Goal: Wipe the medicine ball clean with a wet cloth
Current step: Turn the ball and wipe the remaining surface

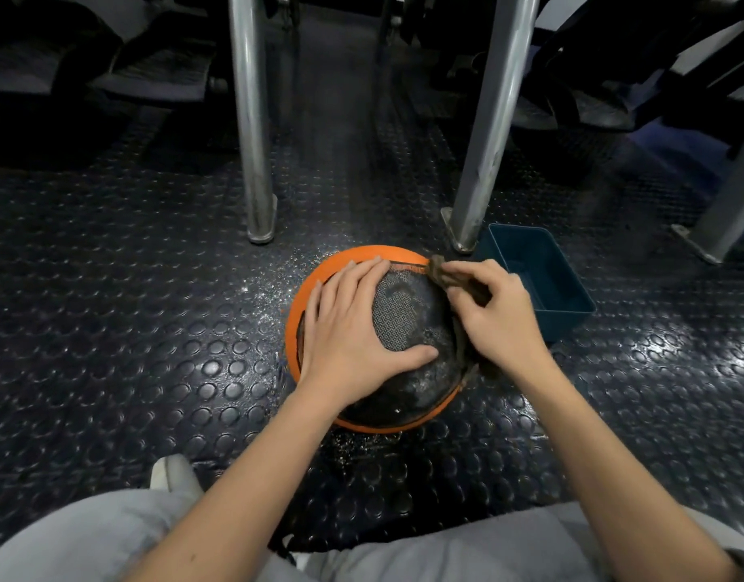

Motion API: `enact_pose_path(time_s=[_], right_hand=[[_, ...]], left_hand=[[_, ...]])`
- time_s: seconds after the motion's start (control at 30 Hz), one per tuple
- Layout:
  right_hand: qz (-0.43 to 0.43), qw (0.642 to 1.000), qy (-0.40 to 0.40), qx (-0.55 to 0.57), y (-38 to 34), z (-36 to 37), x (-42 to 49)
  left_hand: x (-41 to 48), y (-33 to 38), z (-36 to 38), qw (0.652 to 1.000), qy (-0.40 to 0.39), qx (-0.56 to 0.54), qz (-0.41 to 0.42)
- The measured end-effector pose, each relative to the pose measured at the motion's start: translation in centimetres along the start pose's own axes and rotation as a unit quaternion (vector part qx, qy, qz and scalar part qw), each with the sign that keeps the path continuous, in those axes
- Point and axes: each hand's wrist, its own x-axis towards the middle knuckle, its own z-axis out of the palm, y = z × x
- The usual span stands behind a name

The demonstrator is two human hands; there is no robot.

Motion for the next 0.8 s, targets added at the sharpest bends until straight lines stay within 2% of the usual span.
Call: enact_pose_path(time_s=[0.1,0.2,0.27,0.43,0.53,0.63,0.8], right_hand=[[-0.022,0.999,-0.012,-0.036,-0.5,-0.1,-0.3],[0.006,0.998,-0.028,-0.057,-0.2,0.5,0.9],[-0.004,0.998,-0.027,-0.063,0.1,0.7,0.8],[-0.149,0.984,0.013,-0.1,-0.6,0.6,-3.1],[-0.188,0.972,0.029,-0.136,-0.5,0.8,-4.7],[-0.172,0.969,0.058,-0.17,-0.3,0.6,-2.2],[-0.06,0.986,-0.01,-0.153,-0.3,0.7,2.6]], left_hand=[[0.1,-0.2,-0.2,1.0,-0.007,-0.005,0.007],[0.3,-0.2,-0.2,1.0,-0.018,-0.002,0.01],[0.4,-0.3,-0.1,1.0,-0.017,-0.003,0.006],[1.0,-0.6,-0.5,1.0,-0.016,-0.017,-0.001],[1.5,-0.5,-0.7,0.999,-0.038,-0.026,0.007],[1.4,-0.1,-0.8,0.997,-0.066,-0.015,0.025],[0.7,0.5,-0.5,0.997,-0.065,-0.002,0.035]])
